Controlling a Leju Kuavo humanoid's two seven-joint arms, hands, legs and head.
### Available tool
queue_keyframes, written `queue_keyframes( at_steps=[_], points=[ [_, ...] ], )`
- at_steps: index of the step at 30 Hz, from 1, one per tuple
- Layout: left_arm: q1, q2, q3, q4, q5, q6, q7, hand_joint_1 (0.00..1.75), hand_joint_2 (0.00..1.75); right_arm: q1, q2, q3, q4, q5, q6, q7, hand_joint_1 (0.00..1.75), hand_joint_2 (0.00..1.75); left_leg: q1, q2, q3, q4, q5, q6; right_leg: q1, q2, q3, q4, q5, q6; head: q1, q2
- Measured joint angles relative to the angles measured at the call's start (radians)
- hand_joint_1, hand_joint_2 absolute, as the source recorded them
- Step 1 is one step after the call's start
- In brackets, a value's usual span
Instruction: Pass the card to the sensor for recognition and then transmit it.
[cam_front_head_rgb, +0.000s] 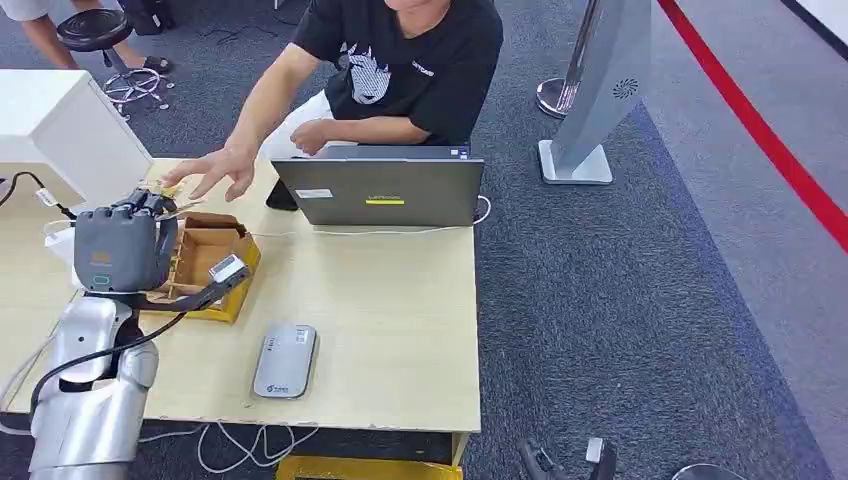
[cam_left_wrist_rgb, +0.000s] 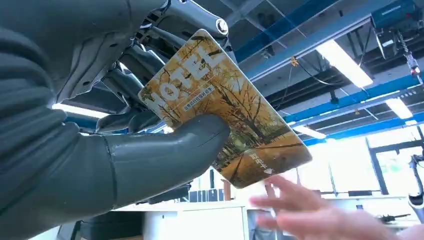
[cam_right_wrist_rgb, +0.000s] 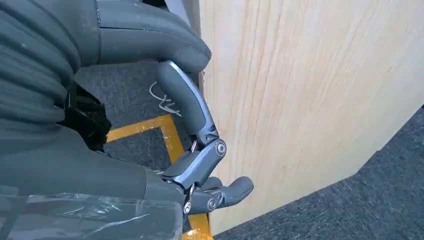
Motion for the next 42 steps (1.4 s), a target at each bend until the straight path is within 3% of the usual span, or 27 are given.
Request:
queue_keyframes(
  at_steps=[20, 21, 22, 31, 32, 35, 38, 42],
  points=[
    [0.002, -0.020, 0.013, -0.007, -0.011, 0.002, -0.004, 1.75, 1.75, 0.000, -0.002, 0.000, 0.003, -0.008, 0.001, 0.000, 0.00, 1.75, 0.000, 0.000, 0.000, 0.000, 0.000, 0.000, 0.000, 0.000, 0.000, 0.000, 0.000, 0.000, 0.000, 0.000],
    [0.002, -0.022, 0.013, -0.007, -0.012, 0.002, -0.004, 1.59, 1.75, 0.000, -0.002, 0.000, 0.003, -0.008, 0.000, -0.001, 0.00, 1.75, 0.000, 0.000, 0.000, 0.000, 0.000, 0.000, 0.000, 0.000, 0.000, 0.000, 0.000, 0.000, 0.000, 0.000],
    [0.002, -0.023, 0.013, -0.007, -0.017, 0.002, -0.001, 0.00, 1.75, 0.000, -0.002, 0.000, 0.003, -0.008, 0.000, -0.001, 0.00, 1.75, 0.000, 0.000, 0.000, 0.000, 0.000, 0.000, 0.000, 0.000, 0.000, 0.000, 0.000, 0.000, 0.000, 0.000],
    [0.012, -0.025, 0.014, -0.015, 0.000, 0.001, 0.015, 0.00, 1.75, 0.002, -0.002, 0.000, 0.003, -0.018, 0.006, -0.001, 0.00, 1.75, 0.000, 0.000, 0.000, 0.000, 0.000, 0.000, 0.000, 0.000, 0.000, 0.000, 0.000, 0.000, 0.000, 0.000],
    [0.014, -0.027, 0.016, -0.021, 0.015, 0.002, 0.010, 0.00, 0.00, 0.003, -0.003, 0.000, 0.003, -0.020, 0.006, -0.001, 0.00, 1.75, 0.000, 0.000, 0.000, 0.000, 0.000, 0.000, 0.000, 0.000, 0.000, 0.000, 0.000, 0.000, 0.000, 0.000],
    [0.020, -0.052, 0.032, -0.056, 0.133, -0.007, -0.035, 0.00, 0.00, 0.005, -0.004, 0.000, 0.003, -0.027, 0.000, -0.001, 0.00, 1.75, 0.000, 0.000, 0.000, 0.000, 0.000, 0.000, 0.000, 0.000, 0.000, 0.000, 0.000, 0.000, 0.000, 0.000],
    [0.036, -0.125, 0.081, -0.152, 0.415, -0.068, -0.106, 0.00, 0.00, 0.013, -0.007, -0.005, 0.003, -0.050, 0.000, -0.001, 0.00, 1.75, 0.000, 0.000, -0.001, 0.000, 0.000, 0.000, 0.000, 0.000, 0.000, 0.000, 0.000, 0.000, 0.000, 0.000],
    [0.053, -0.181, 0.111, -0.234, 0.476, -0.103, -0.128, 0.00, 0.00, 0.018, -0.010, -0.009, 0.005, -0.058, 0.002, -0.002, 0.00, 1.75, -0.001, -0.001, -0.001, 0.000, 0.000, 0.000, 0.000, 0.000, 0.000, 0.000, 0.000, 0.000, 0.000, 0.000]
  ],
)
